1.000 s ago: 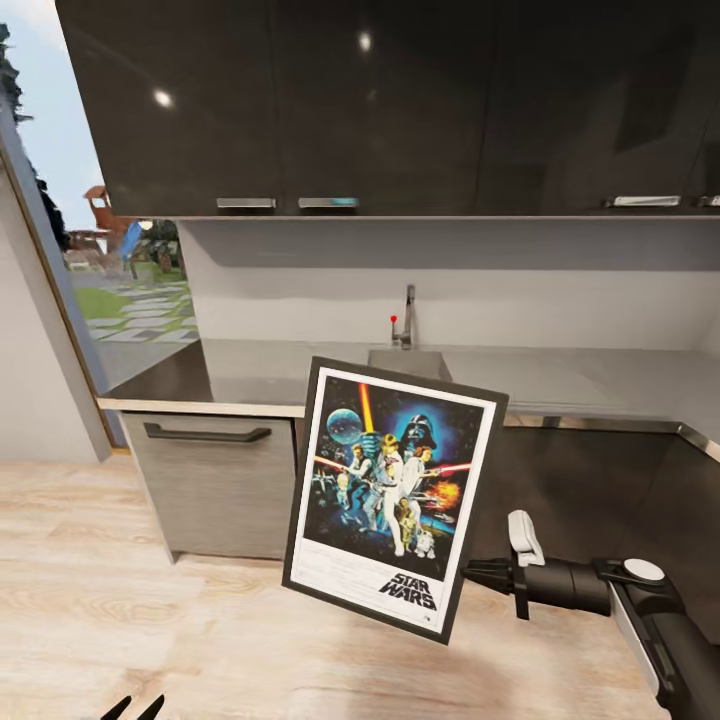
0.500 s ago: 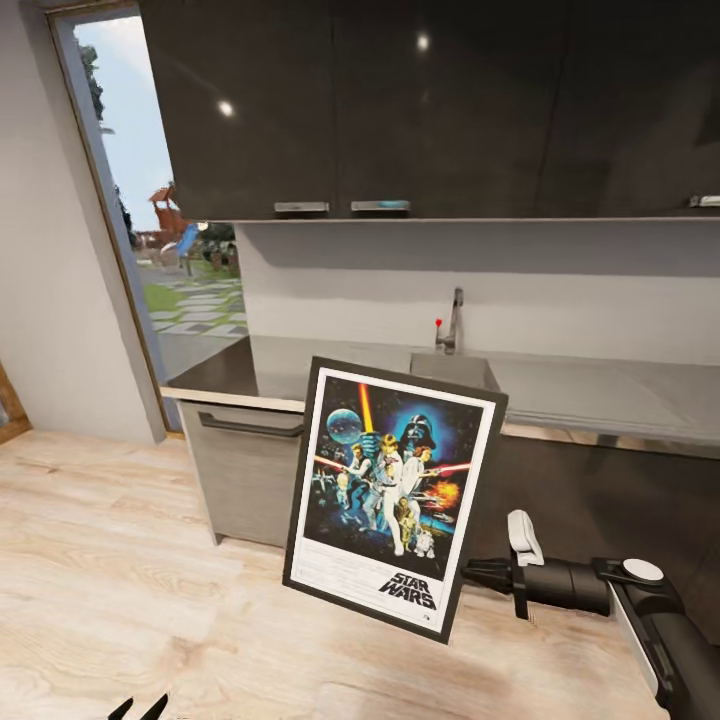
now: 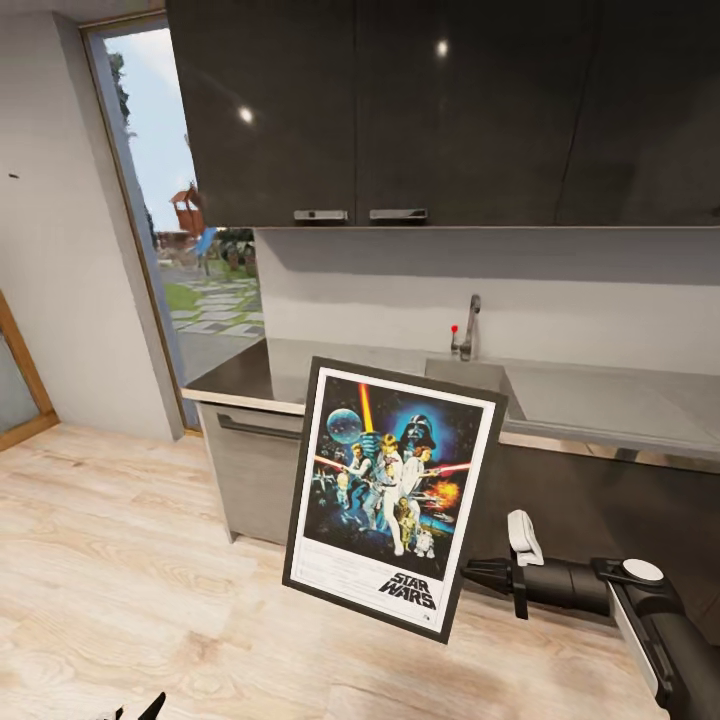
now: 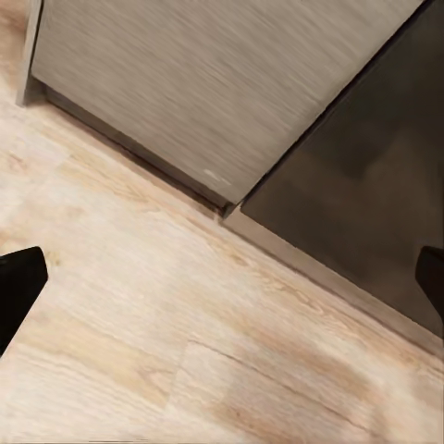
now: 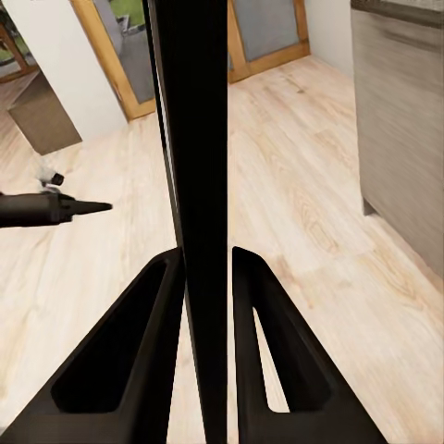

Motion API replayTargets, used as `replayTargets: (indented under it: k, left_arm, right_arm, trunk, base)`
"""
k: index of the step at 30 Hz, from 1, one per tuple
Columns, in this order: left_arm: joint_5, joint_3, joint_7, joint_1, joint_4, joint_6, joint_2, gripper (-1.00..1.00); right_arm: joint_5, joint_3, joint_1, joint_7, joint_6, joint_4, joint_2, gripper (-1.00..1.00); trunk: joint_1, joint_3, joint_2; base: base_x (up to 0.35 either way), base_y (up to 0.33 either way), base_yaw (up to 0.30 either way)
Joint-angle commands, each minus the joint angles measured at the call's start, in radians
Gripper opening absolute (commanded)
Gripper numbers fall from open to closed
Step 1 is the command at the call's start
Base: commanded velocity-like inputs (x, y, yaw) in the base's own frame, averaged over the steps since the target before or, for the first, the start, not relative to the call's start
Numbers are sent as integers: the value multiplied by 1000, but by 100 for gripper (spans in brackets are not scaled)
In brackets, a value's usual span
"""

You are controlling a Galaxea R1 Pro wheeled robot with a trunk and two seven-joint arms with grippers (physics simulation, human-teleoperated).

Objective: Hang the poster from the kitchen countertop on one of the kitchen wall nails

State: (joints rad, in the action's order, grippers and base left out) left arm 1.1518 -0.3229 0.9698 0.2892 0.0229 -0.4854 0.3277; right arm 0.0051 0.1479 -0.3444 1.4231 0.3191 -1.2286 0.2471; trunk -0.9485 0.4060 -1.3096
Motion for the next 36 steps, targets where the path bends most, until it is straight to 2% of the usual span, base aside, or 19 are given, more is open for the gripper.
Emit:
replayTargets:
  k: [1, 5, 9, 26, 36]
  left_arm:
    - [8, -8, -11, 1, 0, -4, -3, 100]
    - [7, -9, -71, 1, 0, -4, -9, 100]
    - [8, -11, -91, 1, 0, -4, -11, 100]
    - [8, -11, -92, 1, 1, -5, -19, 100]
    - [8, -11, -94, 1, 2, -5, -37, 100]
  right_arm:
    - [0, 1, -1, 7, 14, 1, 0, -100]
    - [0, 2, -1, 6, 14, 3, 1, -100]
    - [0, 2, -1, 6, 14, 0, 1, -100]
    - [0, 2, -1, 5, 14, 0, 0, -100]
    - [0, 2, -1, 5, 14, 0, 0, -100]
  trunk:
    - [4, -2, 7]
    - [19, -15, 35]
    - [35, -27, 63]
    - [100, -80, 182]
    - [138, -112, 252]
  base:
    - [0, 0, 4]
    - [0, 0, 1]
    - [0, 0, 0]
    - [0, 0, 0]
    - [0, 0, 0]
